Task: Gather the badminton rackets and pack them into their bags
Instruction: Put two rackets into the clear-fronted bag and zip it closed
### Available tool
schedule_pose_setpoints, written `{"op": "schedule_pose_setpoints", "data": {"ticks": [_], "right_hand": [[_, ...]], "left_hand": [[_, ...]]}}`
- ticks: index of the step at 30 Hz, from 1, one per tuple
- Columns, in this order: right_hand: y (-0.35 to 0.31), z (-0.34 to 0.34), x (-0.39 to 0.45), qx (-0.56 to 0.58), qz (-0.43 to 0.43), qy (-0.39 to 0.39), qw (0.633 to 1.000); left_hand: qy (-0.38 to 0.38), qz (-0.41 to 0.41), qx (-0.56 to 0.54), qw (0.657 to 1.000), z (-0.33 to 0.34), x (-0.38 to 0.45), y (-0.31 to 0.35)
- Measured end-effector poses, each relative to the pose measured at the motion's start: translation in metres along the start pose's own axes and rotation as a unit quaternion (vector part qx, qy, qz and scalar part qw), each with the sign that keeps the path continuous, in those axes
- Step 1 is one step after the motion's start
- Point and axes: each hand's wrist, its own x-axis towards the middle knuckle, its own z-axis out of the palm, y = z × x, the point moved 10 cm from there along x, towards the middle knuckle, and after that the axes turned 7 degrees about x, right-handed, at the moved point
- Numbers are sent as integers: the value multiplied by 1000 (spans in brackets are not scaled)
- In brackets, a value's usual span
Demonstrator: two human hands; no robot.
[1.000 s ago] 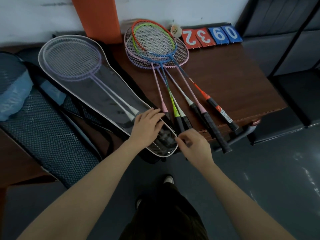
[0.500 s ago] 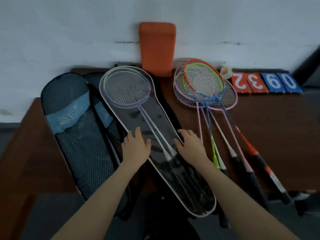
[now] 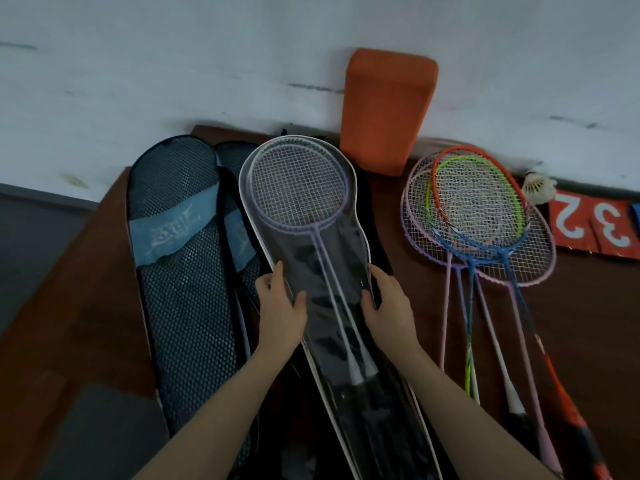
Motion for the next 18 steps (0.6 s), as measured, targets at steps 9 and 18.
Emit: {"op": "schedule_pose_setpoints", "data": {"ticks": [9, 18], "right_hand": [[-88, 31, -1, 56, -76, 95, 991], [-177, 156, 0, 22, -96, 133, 986]], "left_hand": [[87, 61, -78, 991, -77, 15, -14], [104, 98, -30, 989, -203, 70, -89]]}}
